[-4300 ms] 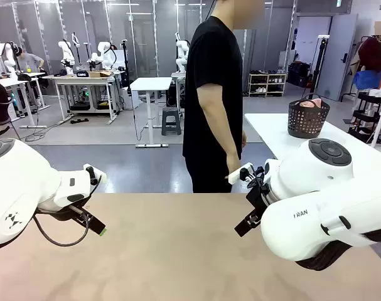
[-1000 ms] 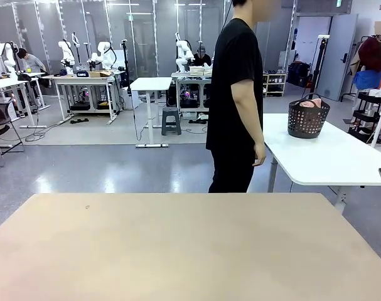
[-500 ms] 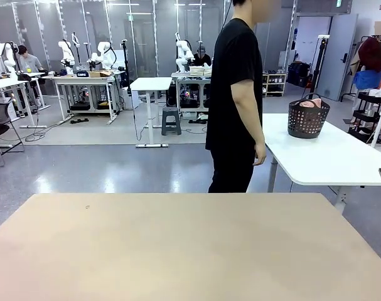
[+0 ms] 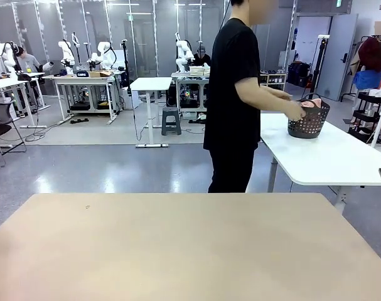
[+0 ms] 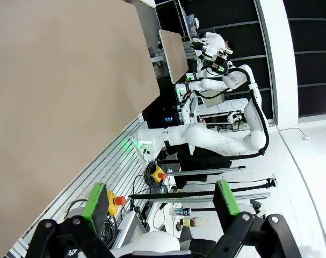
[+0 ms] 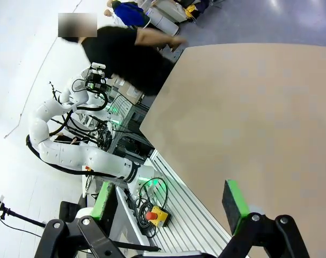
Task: Fold the towel.
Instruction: Grab the top end of the 100 cm Hotel Towel extended by the human.
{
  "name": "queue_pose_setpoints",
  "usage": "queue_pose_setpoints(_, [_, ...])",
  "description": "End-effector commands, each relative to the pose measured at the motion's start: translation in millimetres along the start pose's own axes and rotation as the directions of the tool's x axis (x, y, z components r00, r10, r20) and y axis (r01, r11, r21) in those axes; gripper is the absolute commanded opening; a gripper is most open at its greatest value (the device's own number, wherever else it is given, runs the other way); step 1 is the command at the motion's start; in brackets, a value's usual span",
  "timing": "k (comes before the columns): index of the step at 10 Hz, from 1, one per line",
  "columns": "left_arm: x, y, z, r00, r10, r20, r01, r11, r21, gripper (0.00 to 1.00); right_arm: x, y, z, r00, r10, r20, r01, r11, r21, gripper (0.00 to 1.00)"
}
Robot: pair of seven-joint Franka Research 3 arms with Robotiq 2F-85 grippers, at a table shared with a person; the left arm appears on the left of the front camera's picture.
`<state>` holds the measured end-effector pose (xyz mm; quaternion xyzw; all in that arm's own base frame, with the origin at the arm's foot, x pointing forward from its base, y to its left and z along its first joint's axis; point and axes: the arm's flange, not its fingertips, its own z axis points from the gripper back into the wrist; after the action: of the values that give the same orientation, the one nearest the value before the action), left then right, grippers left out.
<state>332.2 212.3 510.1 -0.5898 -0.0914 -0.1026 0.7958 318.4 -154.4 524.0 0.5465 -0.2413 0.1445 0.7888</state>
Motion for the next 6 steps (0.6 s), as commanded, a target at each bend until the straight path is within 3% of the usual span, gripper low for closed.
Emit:
queue_pose_setpoints(1, [-0.7,0.3,0.7,1.0,-0.006,-0.007,0.006,1.0,-0.007,1.0,1.4,0.6,0.2,1.0,0.004,0.007,-0.004,1.0,0.01,1.0])
queue_pose_setpoints(6, [-0.7,0.3,0.7,1.0,-0.006,-0.007,0.006,1.0,-0.007,1.0,1.4,0.6,0.2,1.0,0.004,0.007,-0.004,1.0,0.01,1.0])
